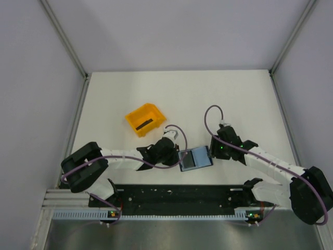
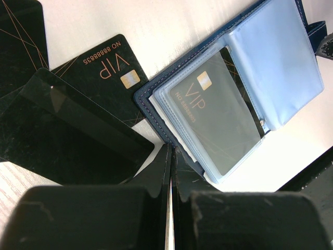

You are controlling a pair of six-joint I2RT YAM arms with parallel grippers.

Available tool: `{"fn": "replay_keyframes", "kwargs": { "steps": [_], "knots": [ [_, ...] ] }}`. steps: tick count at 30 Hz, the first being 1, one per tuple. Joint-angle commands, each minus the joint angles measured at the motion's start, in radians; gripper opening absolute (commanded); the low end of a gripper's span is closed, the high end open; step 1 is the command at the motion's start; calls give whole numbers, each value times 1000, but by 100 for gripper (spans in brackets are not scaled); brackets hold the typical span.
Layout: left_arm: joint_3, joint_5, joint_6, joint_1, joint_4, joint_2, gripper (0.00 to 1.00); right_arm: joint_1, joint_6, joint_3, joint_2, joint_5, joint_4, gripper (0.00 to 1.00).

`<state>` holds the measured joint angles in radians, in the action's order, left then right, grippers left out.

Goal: Put the credit cards into the card holder
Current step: Insert the credit card into the card holder, then close the card holder at the center of the board.

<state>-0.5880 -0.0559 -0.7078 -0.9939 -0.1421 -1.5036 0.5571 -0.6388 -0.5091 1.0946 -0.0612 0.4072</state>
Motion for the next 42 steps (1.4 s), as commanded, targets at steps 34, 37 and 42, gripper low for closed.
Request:
{"fn": "replay_keyframes", "kwargs": {
  "steps": [34, 37, 42],
  "knots": [
    [7, -2, 16, -5, 35, -6, 0, -60, 14, 52, 87, 143, -186, 8],
    [7, -2, 16, -5, 35, -6, 0, -60, 16, 52, 54, 138, -180, 0],
    [8, -2, 11, -5, 33, -4, 0, -59, 24, 40, -67, 120, -124, 0]
  ]
}}
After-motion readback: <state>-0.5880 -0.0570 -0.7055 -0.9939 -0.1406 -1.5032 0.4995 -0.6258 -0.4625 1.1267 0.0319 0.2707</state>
